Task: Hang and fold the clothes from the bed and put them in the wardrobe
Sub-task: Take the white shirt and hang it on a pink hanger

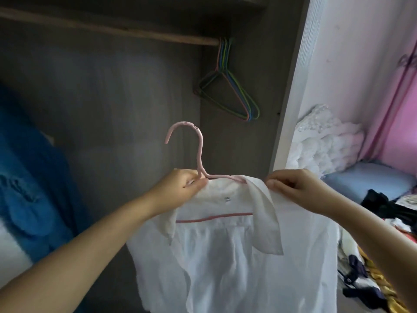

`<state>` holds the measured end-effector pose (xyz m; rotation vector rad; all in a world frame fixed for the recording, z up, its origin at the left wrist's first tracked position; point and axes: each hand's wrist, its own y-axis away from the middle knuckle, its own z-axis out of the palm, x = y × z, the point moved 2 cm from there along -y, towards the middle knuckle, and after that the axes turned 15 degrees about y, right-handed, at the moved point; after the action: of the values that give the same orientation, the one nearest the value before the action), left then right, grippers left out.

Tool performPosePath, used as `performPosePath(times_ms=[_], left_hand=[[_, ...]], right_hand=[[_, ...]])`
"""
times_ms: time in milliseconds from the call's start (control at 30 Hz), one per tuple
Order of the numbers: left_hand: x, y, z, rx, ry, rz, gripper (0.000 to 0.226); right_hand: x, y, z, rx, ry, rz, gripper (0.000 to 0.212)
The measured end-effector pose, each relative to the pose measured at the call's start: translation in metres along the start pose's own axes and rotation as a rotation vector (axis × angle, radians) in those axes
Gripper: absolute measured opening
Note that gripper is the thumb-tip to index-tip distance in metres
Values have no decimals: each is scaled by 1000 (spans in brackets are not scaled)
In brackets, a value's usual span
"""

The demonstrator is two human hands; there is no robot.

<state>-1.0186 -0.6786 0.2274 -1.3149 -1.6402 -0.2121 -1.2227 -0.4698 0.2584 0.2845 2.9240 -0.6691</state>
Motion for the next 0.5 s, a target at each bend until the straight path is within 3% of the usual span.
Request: performPosePath(times_ms=[133, 200, 267, 333, 433, 500], left_hand=[[3, -8, 13, 93, 49, 62, 25], [4, -8, 18, 93, 54, 72, 23], [5, -9, 18, 96, 37, 107, 23], [10, -7, 15, 89, 13, 160, 21], [12, -3, 13, 65, -6, 203, 13], [13, 3, 15, 36, -9, 270, 18]], right_hand=[[-17, -6, 4, 9, -49, 101, 44], [-26, -8, 13, -28, 170, 62, 43], [-25, -8, 15, -27, 206, 80, 38], [-18, -6, 12, -113, -4, 121, 44], [-9, 1, 11, -323, -699, 335, 33], [-5, -2, 13, -399, -969, 389, 32]])
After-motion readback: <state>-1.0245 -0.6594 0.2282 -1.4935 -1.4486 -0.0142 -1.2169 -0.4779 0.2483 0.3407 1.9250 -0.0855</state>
